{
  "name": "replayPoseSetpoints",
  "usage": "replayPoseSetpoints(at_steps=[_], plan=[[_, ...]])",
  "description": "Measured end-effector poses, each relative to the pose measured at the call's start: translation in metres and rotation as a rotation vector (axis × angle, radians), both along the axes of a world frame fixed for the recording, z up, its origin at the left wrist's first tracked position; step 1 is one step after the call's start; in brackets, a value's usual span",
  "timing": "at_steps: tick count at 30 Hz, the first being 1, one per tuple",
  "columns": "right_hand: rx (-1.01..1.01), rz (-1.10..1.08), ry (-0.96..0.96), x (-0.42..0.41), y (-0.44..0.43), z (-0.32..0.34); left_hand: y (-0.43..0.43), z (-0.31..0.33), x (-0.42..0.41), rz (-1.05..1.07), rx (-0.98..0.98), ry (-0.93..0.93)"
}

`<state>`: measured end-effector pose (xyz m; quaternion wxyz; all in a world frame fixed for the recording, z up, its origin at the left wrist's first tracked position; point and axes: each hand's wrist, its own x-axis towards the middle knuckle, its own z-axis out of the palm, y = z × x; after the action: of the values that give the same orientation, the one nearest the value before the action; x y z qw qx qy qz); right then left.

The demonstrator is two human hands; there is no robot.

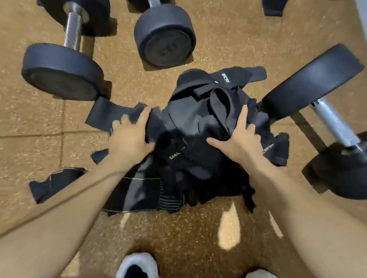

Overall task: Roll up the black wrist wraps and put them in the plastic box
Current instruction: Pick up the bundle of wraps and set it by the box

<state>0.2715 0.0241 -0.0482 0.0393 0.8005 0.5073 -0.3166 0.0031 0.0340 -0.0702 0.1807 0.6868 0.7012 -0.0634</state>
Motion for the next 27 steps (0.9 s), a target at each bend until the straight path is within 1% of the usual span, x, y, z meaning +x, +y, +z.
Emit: replayPoseSetpoints(at_steps=[1, 2, 3, 4, 6, 7, 8, 9, 10, 11, 14, 15, 16, 17, 19, 20, 21, 22, 24, 25, 26, 27], plan=[[0.059, -0.051, 0.038, 0.0, 0.002, 0.001, 0.007, -0.001, -0.008, 0.04, 0.072, -0.032], [0.105, -0.107, 0.074, 0.0, 0.006, 0.008, 0.013, -0.001, -0.017, 0.125, 0.126, -0.125], [0.162, -0.204, 0.149, 0.002, 0.011, 0.016, 0.017, 0.005, -0.021, 0.244, 0.132, -0.266], [0.184, -0.346, 0.26, 0.006, 0.016, 0.027, 0.017, 0.016, -0.023, 0.39, 0.1, -0.44], [0.157, -0.603, 0.509, 0.011, 0.015, 0.044, 0.017, 0.046, -0.011, 0.69, 0.083, -0.892], [0.117, -0.656, 0.61, 0.006, 0.011, 0.05, 0.019, 0.061, 0.0, 0.818, 0.092, -1.105], [0.074, -0.685, 0.727, -0.004, 0.004, 0.052, 0.022, 0.074, 0.012, 0.902, 0.105, -1.281], [0.031, -0.707, 0.852, -0.015, -0.003, 0.05, 0.025, 0.084, 0.026, 0.938, 0.114, -1.404], [0.002, -0.748, 0.992, -0.03, -0.01, 0.048, 0.028, 0.092, 0.041, 0.931, 0.123, -1.456], [-0.015, -0.796, 1.122, -0.043, -0.015, 0.043, 0.029, 0.099, 0.055, 0.885, 0.149, -1.455], [-0.041, -0.903, 1.453, -0.055, -0.026, 0.043, 0.027, 0.092, 0.072, 0.664, 0.338, -1.346], [-0.058, -0.917, 1.59, -0.047, -0.029, 0.043, 0.025, 0.084, 0.071, 0.615, 0.386, -1.287], [-0.072, -0.903, 1.687, -0.04, -0.03, 0.047, 0.02, 0.078, 0.07, 0.588, 0.406, -1.229], [-0.071, -0.844, 1.67, -0.036, -0.028, 0.05, 0.011, 0.068, 0.071, 0.558, 0.391, -1.18], [-0.071, -0.67, 1.457, -0.044, -0.027, 0.05, -0.015, 0.066, 0.083, 0.44, 0.308, -1.135], [-0.019, -0.651, 1.356, -0.052, -0.025, 0.048, -0.03, 0.07, 0.091, 0.368, 0.243, -1.135], [0.055, -0.677, 1.308, -0.058, -0.023, 0.045, -0.042, 0.076, 0.099, 0.316, 0.16, -1.14], [0.115, -0.739, 1.304, -0.061, -0.021, 0.044, -0.049, 0.082, 0.103, 0.274, 0.07, -1.147], [0.171, -0.838, 1.263, -0.056, -0.017, 0.046, -0.042, 0.088, 0.097, 0.215, -0.124, -1.23], [0.18, -0.852, 1.19, -0.05, -0.014, 0.049, -0.037, 0.091, 0.089, 0.198, -0.205, -1.281], [0.206, -0.841, 1.088, -0.044, -0.01, 0.052, -0.03, 0.096, 0.08, 0.169, -0.225, -1.328], [0.248, -0.807, 1.013, -0.039, -0.003, 0.056, -0.026, 0.099, 0.07, 0.137, -0.202, -1.346]])
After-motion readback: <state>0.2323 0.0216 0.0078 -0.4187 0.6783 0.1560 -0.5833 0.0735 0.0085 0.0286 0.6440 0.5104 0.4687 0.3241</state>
